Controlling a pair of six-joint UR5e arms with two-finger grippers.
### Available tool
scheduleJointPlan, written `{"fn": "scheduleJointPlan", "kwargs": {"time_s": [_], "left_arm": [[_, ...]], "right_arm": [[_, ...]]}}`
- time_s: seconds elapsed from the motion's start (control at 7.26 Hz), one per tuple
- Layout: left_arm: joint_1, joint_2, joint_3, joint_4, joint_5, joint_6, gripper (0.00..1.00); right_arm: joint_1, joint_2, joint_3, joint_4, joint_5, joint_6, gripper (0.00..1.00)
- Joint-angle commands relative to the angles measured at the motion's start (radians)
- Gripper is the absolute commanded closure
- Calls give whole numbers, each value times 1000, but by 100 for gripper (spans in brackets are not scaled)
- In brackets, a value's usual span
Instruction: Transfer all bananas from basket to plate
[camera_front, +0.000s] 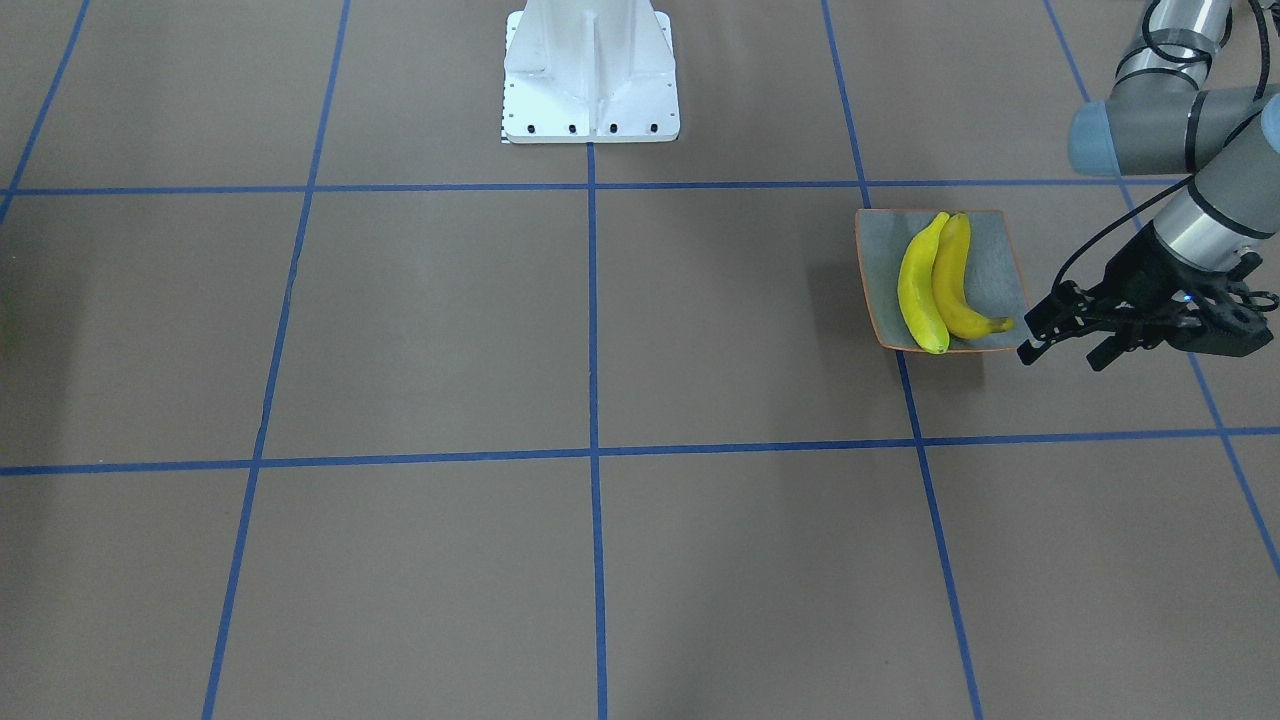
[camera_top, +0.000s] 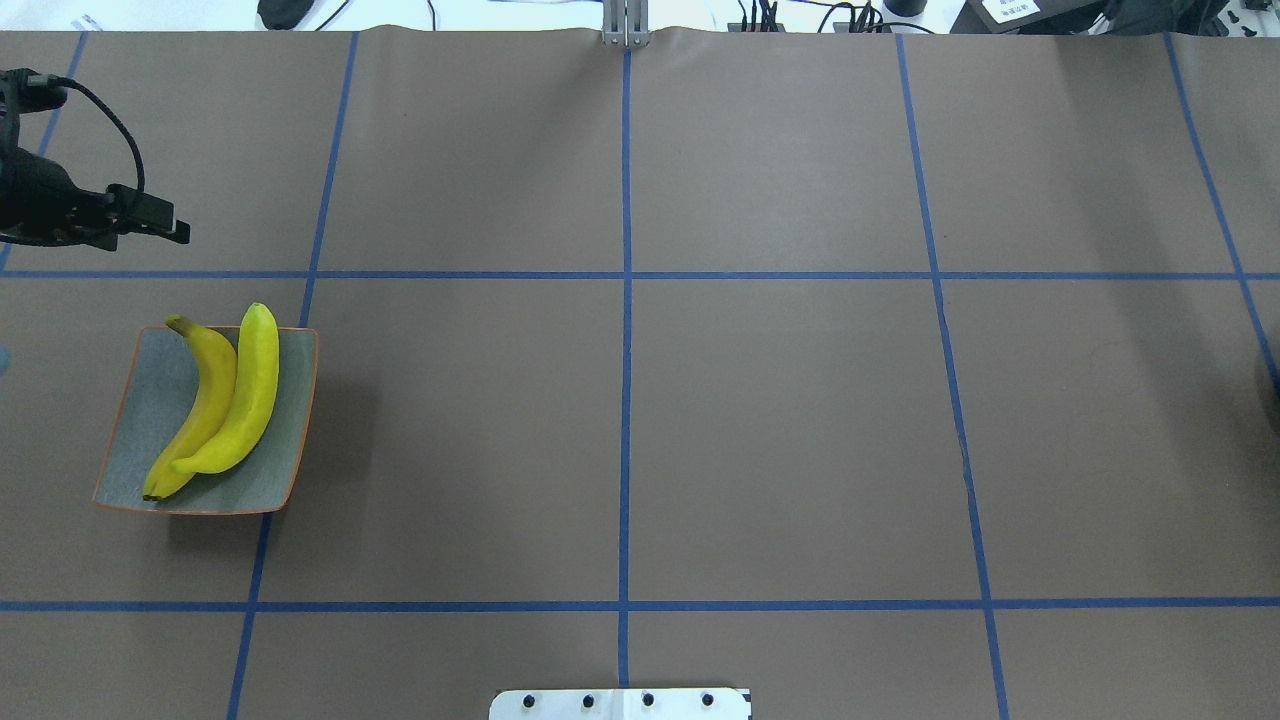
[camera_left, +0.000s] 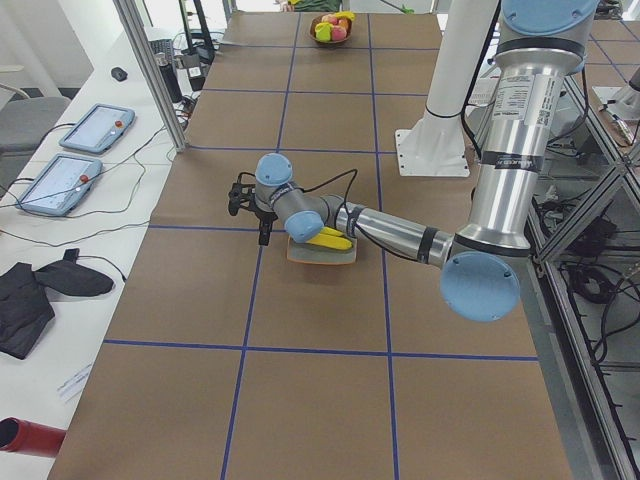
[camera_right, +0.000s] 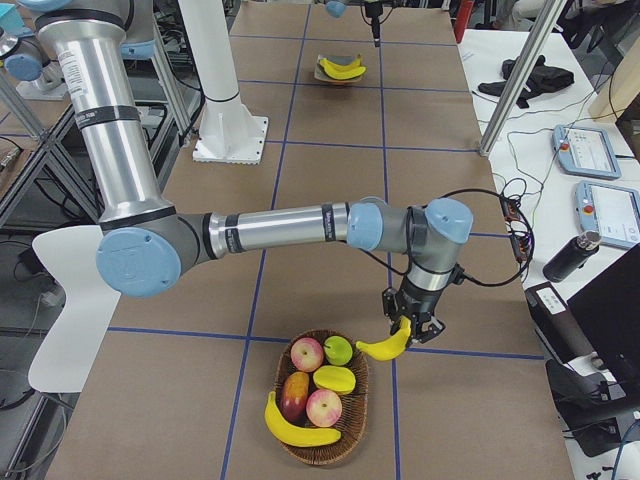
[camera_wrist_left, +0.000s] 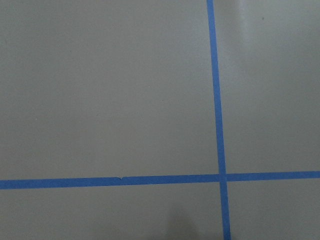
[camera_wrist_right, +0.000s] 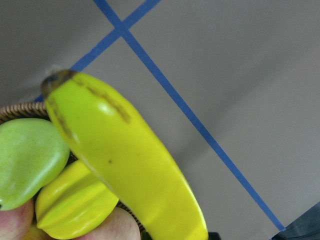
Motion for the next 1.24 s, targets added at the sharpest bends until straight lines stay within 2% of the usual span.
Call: {"fn": "scheduleJointPlan", "kwargs": {"time_s": [0.0,0.55,1.1], "left_arm": [[1,-15,-4,-4,-2,-29,0],[22,-113,-5,-5,-2,-210,0],[149,-316,-11,-39,3,-562,0]], "right_arm": [[-73,95,96,-168,69,157,100],[-322,124,300,-168,164,654,100],[-546,245,368,-159,214,1110,100]]}}
